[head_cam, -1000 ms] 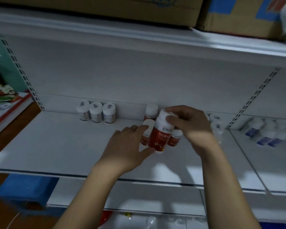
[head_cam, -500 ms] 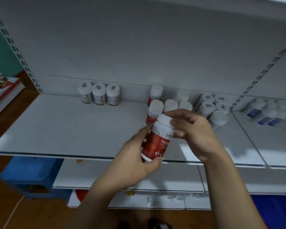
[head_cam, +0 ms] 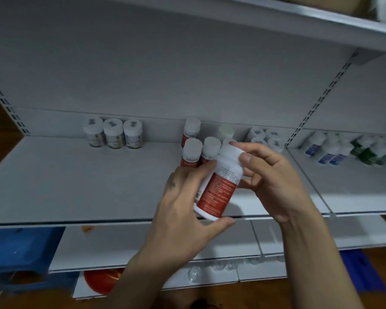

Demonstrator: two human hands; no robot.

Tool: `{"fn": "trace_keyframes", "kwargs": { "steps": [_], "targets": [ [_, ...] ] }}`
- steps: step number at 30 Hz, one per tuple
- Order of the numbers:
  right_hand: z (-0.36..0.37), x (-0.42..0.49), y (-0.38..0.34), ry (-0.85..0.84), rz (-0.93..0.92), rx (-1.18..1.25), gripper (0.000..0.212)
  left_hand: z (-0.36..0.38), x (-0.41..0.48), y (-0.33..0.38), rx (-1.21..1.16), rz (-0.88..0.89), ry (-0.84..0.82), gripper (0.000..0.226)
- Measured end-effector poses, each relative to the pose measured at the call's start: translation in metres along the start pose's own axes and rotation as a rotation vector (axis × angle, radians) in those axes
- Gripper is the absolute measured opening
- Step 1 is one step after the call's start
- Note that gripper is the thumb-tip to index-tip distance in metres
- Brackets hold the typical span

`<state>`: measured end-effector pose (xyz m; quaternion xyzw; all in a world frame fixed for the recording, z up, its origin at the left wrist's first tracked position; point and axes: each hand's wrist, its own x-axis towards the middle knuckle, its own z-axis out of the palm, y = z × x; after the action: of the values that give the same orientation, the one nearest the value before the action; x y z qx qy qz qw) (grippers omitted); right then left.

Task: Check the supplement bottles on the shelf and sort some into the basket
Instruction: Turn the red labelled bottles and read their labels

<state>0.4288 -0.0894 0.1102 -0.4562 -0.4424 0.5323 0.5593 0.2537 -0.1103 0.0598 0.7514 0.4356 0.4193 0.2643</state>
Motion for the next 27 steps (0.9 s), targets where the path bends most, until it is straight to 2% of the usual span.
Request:
{"fn": "trace_keyframes", "kwargs": {
  "steps": [11,19,27],
  "targets": [
    [0.011,0.002,0.002,-0.06,0.015,-0.052,0.018,-0.008,-0.008,0.003,-0.076,-0.057,-0.027,0.101],
    [0.012,0.001,-0.001,-0.162,-0.04,-0.168,0.022,-0.007,-0.008,0.0,-0.1,-0.124,-0.098,0.118],
    [0.016,0.006,-0.002,-0.146,-0.017,-0.154,0.021,-0.012,-0.004,-0.003,-0.143,-0.109,-0.125,0.119]
  ]
}}
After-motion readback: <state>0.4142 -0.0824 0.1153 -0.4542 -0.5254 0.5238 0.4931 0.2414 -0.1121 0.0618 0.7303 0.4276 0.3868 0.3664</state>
